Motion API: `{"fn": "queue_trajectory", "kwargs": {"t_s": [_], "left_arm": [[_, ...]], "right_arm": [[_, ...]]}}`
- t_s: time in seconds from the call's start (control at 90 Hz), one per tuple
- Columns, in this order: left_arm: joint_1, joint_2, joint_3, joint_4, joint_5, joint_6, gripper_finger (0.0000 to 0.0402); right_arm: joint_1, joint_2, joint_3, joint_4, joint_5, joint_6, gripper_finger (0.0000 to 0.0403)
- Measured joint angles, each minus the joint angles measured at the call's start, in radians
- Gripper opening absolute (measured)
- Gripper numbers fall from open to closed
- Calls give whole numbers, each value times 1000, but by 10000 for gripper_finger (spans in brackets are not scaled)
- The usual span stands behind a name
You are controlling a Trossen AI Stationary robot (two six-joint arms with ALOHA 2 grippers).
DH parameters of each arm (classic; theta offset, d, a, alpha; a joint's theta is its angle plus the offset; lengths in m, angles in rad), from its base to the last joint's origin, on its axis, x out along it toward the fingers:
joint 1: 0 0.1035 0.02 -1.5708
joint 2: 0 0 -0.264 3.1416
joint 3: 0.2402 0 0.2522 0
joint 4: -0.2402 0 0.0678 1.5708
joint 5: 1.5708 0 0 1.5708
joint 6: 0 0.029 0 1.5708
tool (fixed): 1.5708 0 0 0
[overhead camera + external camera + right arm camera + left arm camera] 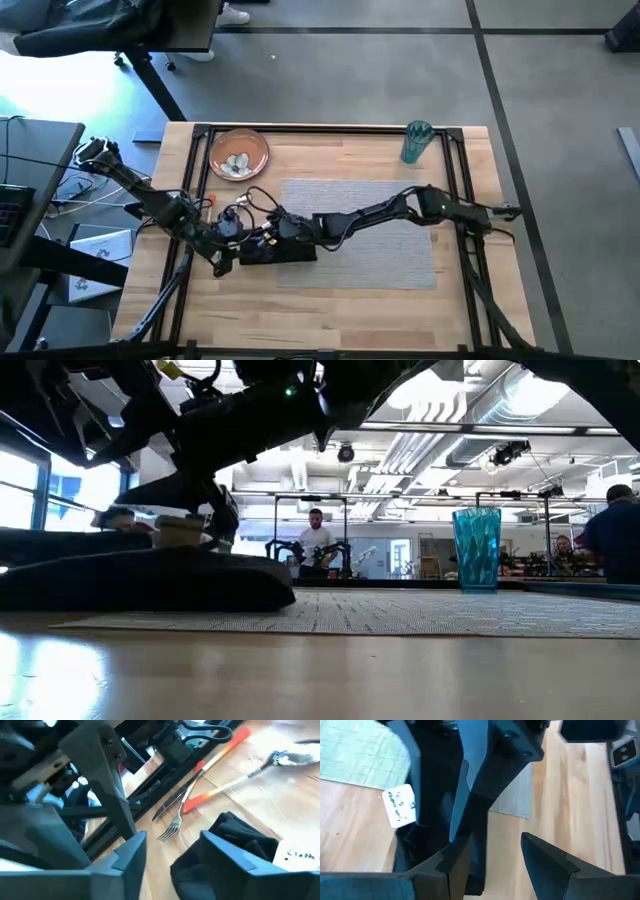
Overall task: Set table place
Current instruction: Fold the black table napkin
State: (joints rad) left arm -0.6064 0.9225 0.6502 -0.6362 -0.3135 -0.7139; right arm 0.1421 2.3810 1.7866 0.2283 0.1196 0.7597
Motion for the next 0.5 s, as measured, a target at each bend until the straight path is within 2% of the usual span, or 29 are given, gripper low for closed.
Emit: {"fn": "queue_trajectory", "kwargs": {"t_s": [0.111, 0.2, 0.389, 0.5], "left_arm": [[1, 0, 0, -5, -11, -8, 156], [1, 0, -1, -6, -24, -17, 156], [6, 40, -1, -3, -133, -43, 156], [43, 91, -1, -3, -149, -32, 156]], "right_arm": [[-27, -44, 0, -116, -87, -131, 213], [-41, -108, 0, -273, -129, -267, 217], [-33, -255, -1, -656, -88, -561, 216], [-5, -281, -78, -702, -47, -602, 216]]}}
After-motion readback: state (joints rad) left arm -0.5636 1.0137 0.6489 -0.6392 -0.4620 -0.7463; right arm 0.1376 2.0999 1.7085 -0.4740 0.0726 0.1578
